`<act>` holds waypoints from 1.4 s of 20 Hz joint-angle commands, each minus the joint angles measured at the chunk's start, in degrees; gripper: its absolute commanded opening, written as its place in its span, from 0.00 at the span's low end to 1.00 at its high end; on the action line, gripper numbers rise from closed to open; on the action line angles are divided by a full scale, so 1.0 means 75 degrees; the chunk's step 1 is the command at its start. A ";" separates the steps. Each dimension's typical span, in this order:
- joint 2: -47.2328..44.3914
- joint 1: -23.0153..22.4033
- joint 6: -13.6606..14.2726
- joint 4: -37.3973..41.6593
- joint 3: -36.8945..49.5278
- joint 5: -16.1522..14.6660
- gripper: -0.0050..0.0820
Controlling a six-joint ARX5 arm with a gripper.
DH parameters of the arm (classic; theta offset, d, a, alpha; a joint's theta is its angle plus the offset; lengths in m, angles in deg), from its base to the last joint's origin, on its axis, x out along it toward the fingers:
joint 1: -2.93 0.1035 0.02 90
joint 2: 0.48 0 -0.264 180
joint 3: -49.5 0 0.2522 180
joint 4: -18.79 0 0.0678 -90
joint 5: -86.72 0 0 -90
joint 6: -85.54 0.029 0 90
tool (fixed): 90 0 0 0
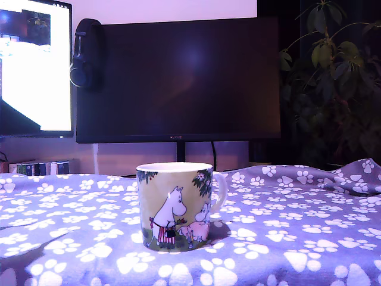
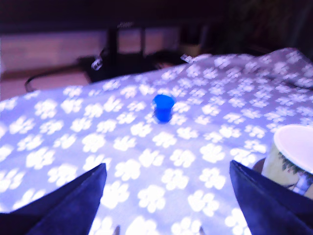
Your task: Pick up the coffee capsules on the table and drop them inside the coffee cup
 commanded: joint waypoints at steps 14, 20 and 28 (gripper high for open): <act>-0.3602 -0.0026 0.0181 0.4016 0.0096 -0.0632 0.90; -0.5170 -0.0035 0.0149 0.5205 -0.0163 -0.0819 0.90; -0.5263 -0.0035 0.0006 0.4972 -0.0460 -0.0854 0.90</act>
